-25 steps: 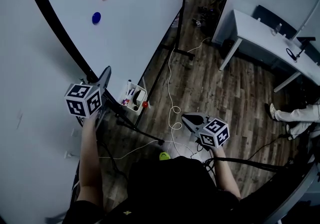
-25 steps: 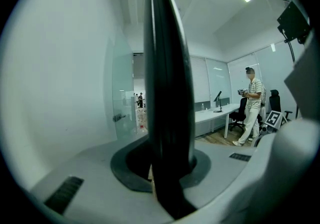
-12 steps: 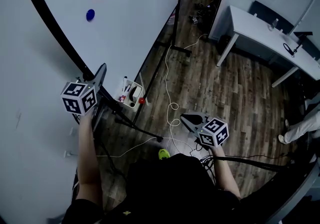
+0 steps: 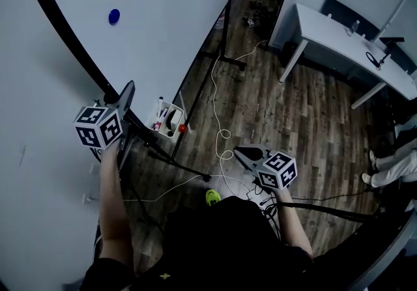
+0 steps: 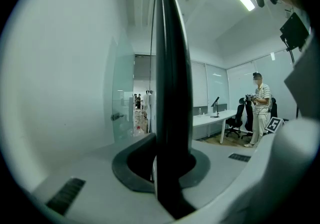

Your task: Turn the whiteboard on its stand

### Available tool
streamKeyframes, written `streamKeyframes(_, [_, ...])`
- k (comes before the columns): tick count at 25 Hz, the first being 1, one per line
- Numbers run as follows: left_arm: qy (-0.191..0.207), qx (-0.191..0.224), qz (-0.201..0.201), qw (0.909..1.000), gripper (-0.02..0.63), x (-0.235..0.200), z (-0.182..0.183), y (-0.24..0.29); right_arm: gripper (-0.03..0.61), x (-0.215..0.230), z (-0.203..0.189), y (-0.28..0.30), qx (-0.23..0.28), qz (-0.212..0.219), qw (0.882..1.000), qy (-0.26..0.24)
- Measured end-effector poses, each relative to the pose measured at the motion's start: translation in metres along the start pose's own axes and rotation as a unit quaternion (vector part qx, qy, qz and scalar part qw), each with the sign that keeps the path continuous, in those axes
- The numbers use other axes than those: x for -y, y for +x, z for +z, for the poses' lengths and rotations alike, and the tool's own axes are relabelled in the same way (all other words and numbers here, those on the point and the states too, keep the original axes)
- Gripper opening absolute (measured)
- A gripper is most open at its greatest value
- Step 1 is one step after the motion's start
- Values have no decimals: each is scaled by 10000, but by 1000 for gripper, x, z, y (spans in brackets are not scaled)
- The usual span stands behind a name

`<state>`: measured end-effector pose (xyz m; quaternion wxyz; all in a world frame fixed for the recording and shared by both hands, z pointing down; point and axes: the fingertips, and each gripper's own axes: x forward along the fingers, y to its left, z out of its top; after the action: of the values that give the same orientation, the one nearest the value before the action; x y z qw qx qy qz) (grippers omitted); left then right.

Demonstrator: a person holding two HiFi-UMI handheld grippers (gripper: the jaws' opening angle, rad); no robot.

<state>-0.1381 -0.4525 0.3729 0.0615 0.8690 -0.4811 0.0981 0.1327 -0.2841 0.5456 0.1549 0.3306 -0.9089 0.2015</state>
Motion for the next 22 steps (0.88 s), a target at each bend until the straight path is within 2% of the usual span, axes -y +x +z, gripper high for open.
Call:
streamKeyframes(9, [-125, -102, -162, 9997, 44, 4, 15, -2, 0, 12, 24, 1, 5, -29, 10000, 19])
streamKeyframes(11, [-119, -92, -200, 9997, 44, 11, 10, -21, 0, 1, 20, 1, 6, 2, 10000, -30])
streamKeyframes(14, [-156, -33, -193, 9997, 46, 18, -30, -75, 0, -36, -17, 10, -22, 57, 9999, -158])
streamKeyframes(15, [-167, -34, -191, 9997, 46, 20, -33, -83, 0, -41, -19, 11, -35, 85, 9998, -184])
streamKeyframes(22, [-162, -168, -175, 9996, 46, 29, -18, -100, 0, -54, 0, 9, -19, 240, 9995, -226])
